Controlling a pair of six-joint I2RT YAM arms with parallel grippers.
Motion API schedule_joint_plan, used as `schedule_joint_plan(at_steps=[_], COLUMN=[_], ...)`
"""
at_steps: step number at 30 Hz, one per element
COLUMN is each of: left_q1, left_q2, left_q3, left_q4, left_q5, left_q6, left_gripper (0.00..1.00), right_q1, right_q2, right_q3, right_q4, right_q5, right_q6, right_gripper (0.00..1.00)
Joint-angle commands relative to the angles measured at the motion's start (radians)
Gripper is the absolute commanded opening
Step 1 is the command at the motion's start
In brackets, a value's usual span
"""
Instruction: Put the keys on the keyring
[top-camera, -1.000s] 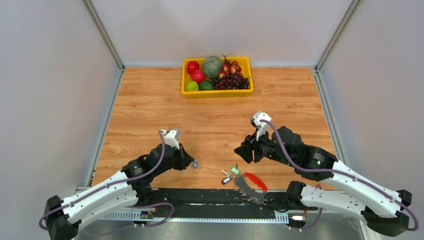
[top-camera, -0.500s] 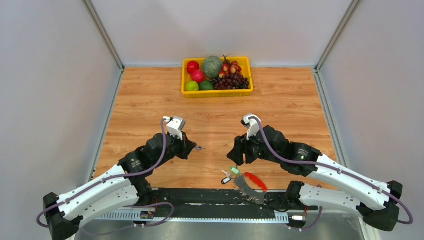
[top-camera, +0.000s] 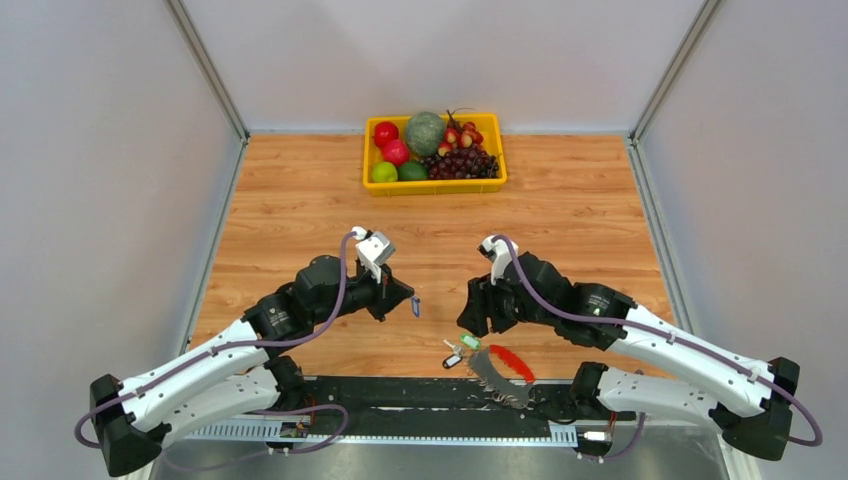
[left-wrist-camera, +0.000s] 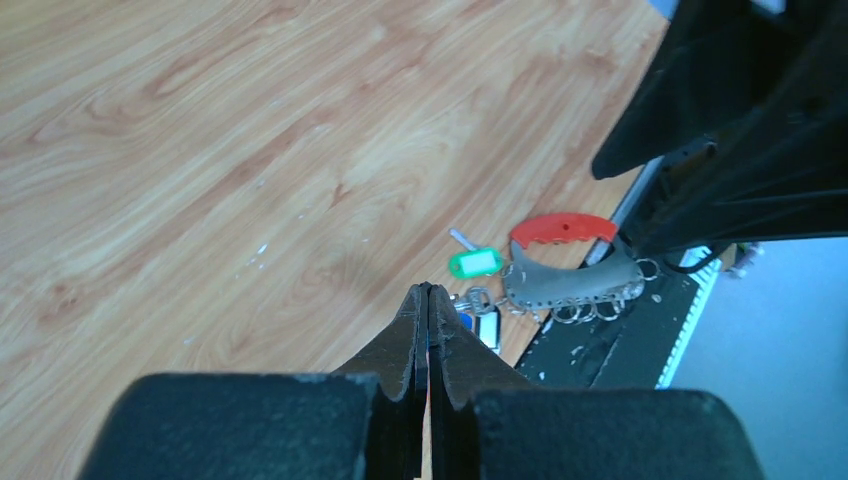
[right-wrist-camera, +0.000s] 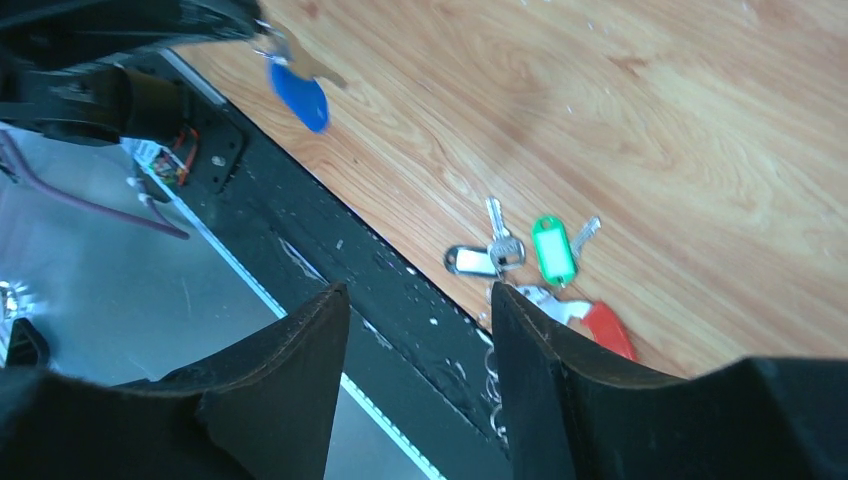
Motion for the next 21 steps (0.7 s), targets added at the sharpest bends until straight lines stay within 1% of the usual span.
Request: schedule_joint_plan(at_steps=[1, 6, 10, 13, 15, 18, 21], left_q1=[-0.002, -0.001, -0.002, -0.002, -0.001, -0.002, -0.002], left_q2=[-0.016, -0.034, -0.034, -0.035, -0.038, -0.041, -0.038], left_q3=[0.054, 0.051, 0.049, 0.04, 0.033, 0.028, 0.028], left_q4=[0.04, 0.04, 0.036, 0.039, 0.043, 0.053, 0.053], left_q5=[0.101, 0.098, 0.108, 0.121, 0.124, 0.125, 0.13], left_q6=[0.06, 0.049, 0.043, 0.037, 0.034, 0.03, 0.028], left_gripper=[0.0, 0.0, 0.0, 0.0, 0.0, 0.0, 0.0], right_q1=[-0.004, -0.004, -0.002, 0.015, 0.043, 0.069, 0.093], right_q2=[-0.008, -0.033, -0.08, -0.117, -0.135, -0.125, -0.069], right_q3=[-0.019, -0.075, -0.13, -0.168, -0.186, -0.208, -0.215], right_q4=[-0.147, -0.284, -0.354, -0.4, -0.393, -0.351, -0.314], right_q5=[0.046, 0.019, -0.104, -0.201, -0.232, -0.247, -0.206], right_q6=[0.09, 0.16, 0.189, 0.204, 0.218, 0.219, 0.21], right_gripper=[0.56, 0.54, 0.53, 0.48, 0.48, 0.5, 0.52])
